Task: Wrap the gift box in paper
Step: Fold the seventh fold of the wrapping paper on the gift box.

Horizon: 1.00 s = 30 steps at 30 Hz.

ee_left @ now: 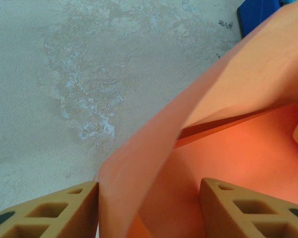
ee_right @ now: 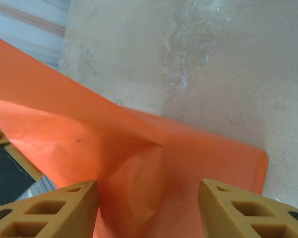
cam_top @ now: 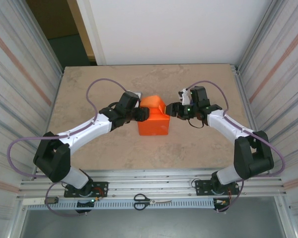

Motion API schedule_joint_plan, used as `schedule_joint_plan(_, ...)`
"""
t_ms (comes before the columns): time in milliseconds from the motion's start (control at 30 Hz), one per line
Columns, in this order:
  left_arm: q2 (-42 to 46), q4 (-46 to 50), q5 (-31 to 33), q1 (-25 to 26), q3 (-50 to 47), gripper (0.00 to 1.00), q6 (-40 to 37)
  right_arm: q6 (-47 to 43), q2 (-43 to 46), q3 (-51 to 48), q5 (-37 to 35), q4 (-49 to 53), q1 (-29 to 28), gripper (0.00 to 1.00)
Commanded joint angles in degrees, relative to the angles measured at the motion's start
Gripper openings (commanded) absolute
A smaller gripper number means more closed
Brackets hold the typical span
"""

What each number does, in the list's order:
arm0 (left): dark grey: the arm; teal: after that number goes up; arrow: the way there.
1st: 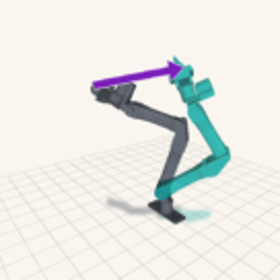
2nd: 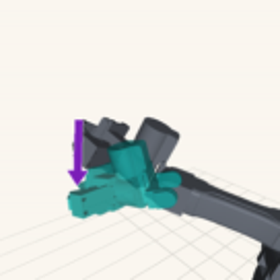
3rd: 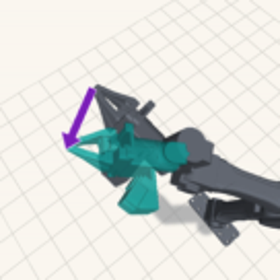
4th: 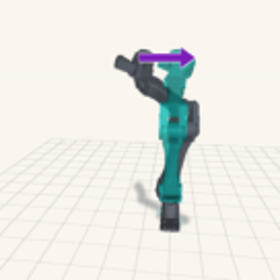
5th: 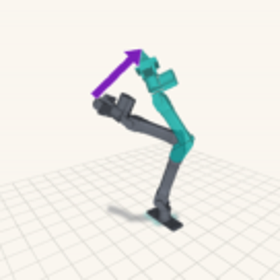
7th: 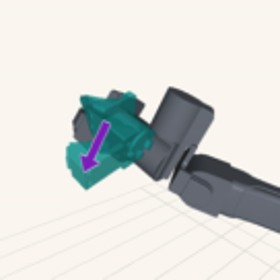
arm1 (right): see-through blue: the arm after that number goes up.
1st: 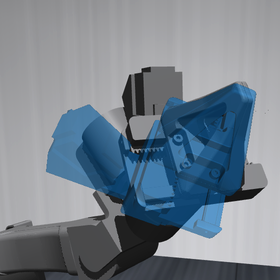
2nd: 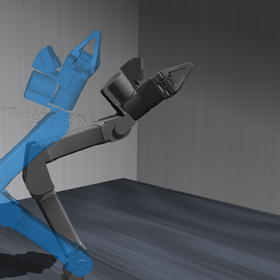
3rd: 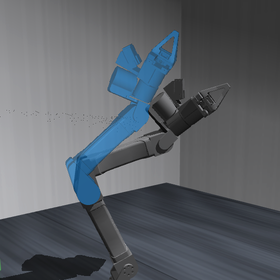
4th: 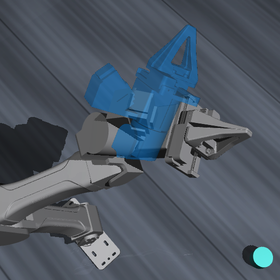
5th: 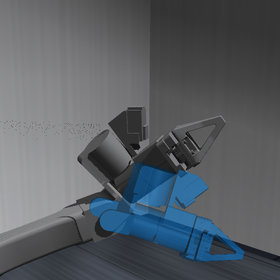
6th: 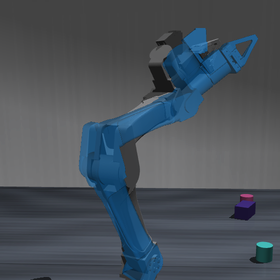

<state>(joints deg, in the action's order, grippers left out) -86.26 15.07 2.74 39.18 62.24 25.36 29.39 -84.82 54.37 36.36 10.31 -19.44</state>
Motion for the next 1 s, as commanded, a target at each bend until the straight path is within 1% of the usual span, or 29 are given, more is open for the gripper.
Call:
schedule_joint_plan(0, -0.8, 4.7, 0.8, 0.3, -0.7, 0.54, -0.4, -4.4, -2.3, 0.9, 1.5, 4.7, -0.6, 0.57)
schedule_joint_plan(133, -0.8, 5.0, 0.4, 0.3, 0.1, 0.54, -0.8, -6.2, -4.0, 0.7, 0.9, 7.2, -1.4, 0.56)
schedule_joint_plan(233, -0.1, 5.7, -0.6, -0.2, 1.1, 0.55, -1.1, -6.3, -3.7, 0.4, -0.5, 8.3, -2.4, 0.55)
schedule_joint_plan(400, 3.2, 6.6, -4.8, -2.1, 4.1, 0.59, -1.9, -2.9, -1.5, -1.9, -1.0, 5.4, -2.6, 0.51)
schedule_joint_plan(533, 4.0, 8.4, -10.4, -4.4, 6.5, 0.63, -2.1, 0.2, -0.1, -3.1, -0.8, 3.2, -3.6, 0.51)
schedule_joint_plan(600, 5.2, 9.0, -10.2, -4.5, 6.8, 0.65, -2.2, 1.5, 0.4, -3.2, -2.1, 3.1, -4.2, 0.51)
schedule_joint_plan(667, 6.7, 9.9, -9.9, -5.1, 6.9, 0.71, -1.7, 3.2, 0.8, -3.4, -2.4, 2.0, -4.8, 0.51)
schedule_joint_plan(733, 8.4, 10.7, -10.0, -6.1, 6.8, 0.72, -0.8, 4.3, 1.0, -3.2, -3.4, 2.6, -5.6, 0.51)
schedule_joint_plan(767, 9.5, 11.2, -10.5, -6.6, 6.9, 0.71, -0.6, 4.7, 1.2, -3.0, -4.2, 3.2, -6.1, 0.51)
schedule_joint_plan(800, 10.7, 11.3, -10.5, -6.7, 6.9, 0.66, -0.5, 5.2, 1.4, -3.0, -5.3, 3.8, -6.4, 0.51)
schedule_joint_plan(900, 14.0, 10.7, -12.9, -6.8, 6.8, 0.46, -0.5, 7.6, 2.3, -4.5, -5.9, 1.8, -7.2, 0.51)
schedule_joint_plan(933, 14.5, 10.3, -14.9, -6.8, 6.9, 0.37, -0.5, 8.4, 2.4, -5.0, -5.9, 1.3, -7.3, 0.51)
schedule_joint_plan(967, 14.7, 9.7, -17.0, -6.6, 7.2, 0.31, -0.3, 9.0, 2.6, -5.4, -6.0, 0.7, -7.6, 0.51)
